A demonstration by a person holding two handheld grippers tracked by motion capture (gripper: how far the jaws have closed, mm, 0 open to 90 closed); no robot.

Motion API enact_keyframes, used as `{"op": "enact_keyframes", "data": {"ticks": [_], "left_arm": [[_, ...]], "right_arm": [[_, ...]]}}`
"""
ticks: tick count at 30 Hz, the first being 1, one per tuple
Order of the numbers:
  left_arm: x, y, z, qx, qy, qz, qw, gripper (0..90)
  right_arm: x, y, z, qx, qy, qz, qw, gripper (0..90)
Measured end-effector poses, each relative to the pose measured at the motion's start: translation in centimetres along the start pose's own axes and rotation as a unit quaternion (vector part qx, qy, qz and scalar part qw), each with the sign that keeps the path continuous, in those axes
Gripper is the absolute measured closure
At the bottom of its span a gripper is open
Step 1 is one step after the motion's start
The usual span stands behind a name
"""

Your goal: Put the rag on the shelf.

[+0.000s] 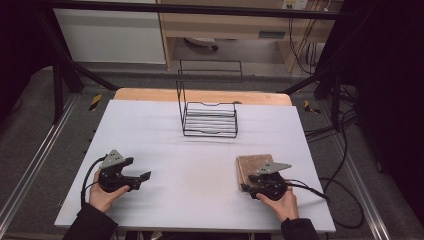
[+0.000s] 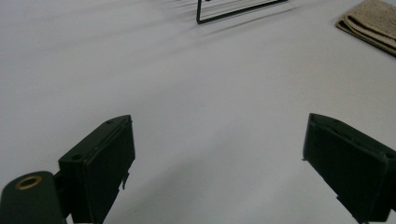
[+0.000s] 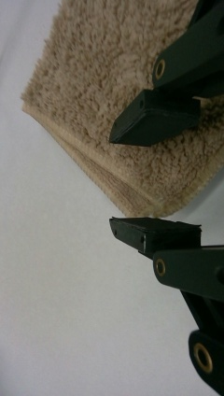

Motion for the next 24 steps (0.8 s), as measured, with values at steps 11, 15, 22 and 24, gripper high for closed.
{"op": "enact_keyframes", "data": {"ticks": [11,15,22,24], "left_arm": [[0.0,0.0,0.0,0.002,0.0,0.001,1.0,9.5],[0.0,0.0,0.0,0.003,0.0,0.001,1.0,9.6],[0.1,-0.1,0.1,0.003,0.0,0.002,1.0,10.2],[0.1,-0.1,0.1,0.004,0.0,0.003,1.0,10.3]], "right_arm": [[-0.9,-0.3,0.7,0.05,-0.043,0.009,0.9977,54.6],[-0.9,-0.4,0.8,0.058,-0.05,0.008,0.997,55.0],[-0.8,-0.4,1.1,0.087,-0.058,0.021,0.9943,55.4],[-0.8,-0.4,1.0,0.086,-0.059,0.021,0.9943,57.0]]}}
Point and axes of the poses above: each handheld gripper's, and its own axes: x roughly backward along the jaws, y roughly out of its top, z roughly to its left, the point moved 8 cm from there along -x, roughly forward along the jaws, and after that the axes turned 15 degrees about -y, right-handed, at the moved point
